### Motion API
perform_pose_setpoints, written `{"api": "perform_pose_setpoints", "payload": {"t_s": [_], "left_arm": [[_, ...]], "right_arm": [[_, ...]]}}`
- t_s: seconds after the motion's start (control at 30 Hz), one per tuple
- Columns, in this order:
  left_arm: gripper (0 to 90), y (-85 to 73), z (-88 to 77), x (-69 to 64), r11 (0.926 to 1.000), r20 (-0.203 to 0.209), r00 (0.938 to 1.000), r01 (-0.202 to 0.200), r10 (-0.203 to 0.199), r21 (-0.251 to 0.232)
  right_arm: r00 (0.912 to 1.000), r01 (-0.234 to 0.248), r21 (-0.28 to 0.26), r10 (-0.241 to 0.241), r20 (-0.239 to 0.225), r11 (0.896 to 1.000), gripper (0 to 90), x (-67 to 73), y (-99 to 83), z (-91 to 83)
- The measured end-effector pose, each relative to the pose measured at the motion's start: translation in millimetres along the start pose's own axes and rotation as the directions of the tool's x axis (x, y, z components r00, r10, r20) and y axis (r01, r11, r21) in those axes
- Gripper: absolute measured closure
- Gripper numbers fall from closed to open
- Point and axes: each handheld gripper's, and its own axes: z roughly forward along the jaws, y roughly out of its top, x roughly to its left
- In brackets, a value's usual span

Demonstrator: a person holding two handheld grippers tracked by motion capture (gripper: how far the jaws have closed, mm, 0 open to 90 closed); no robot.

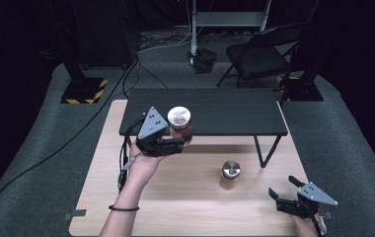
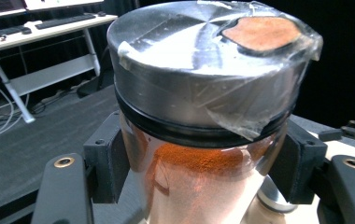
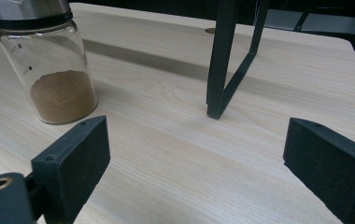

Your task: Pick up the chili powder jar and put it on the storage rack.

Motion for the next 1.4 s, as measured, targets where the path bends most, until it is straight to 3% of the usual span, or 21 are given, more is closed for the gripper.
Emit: {"api": "perform_pose_setpoints", "payload": {"t_s": [0.3,0.43,0.7,1.1,1.17,1.27,1.4], "left_arm": [[31.3,15.0,25.8,4.7,0.9988,-0.075,0.9966,0.035,-0.033,0.035],[31.3,15.7,33.0,9.9,0.9977,-0.066,0.9965,0.054,-0.052,0.039],[31.3,19.1,47.4,12.9,0.9943,-0.107,0.9912,0.085,-0.078,0.064],[31.2,18.5,54.3,19.1,0.9889,-0.112,0.9902,0.096,-0.084,0.113],[31.1,10.3,52.9,21.6,0.9893,-0.107,0.9879,0.122,-0.113,0.080],[30.0,9.2,50.8,22.3,0.9900,-0.107,0.9890,0.112,-0.102,0.086],[21.2,5.2,41.6,19.8,0.9910,-0.115,0.9876,0.115,-0.107,0.069]], "right_arm": [[1.0000,0.000,0.000,0.000,-0.003,1.000,6.5,-0.5,0.0,0.0],[1.0000,0.001,0.001,-0.001,-0.003,1.000,6.5,-0.4,0.2,0.2],[1.0000,0.006,0.001,-0.006,-0.005,1.000,6.6,-0.5,0.3,0.5],[1.0000,0.007,0.003,-0.007,-0.007,1.000,6.6,-0.4,0.6,0.6],[1.0000,0.006,0.002,-0.006,-0.006,1.000,6.6,-0.4,0.5,0.5],[1.0000,0.007,0.002,-0.007,-0.006,1.000,6.6,-0.3,0.5,0.6],[0.9999,0.007,0.004,-0.007,-0.007,1.000,6.6,-0.5,1.0,1.1]]}}
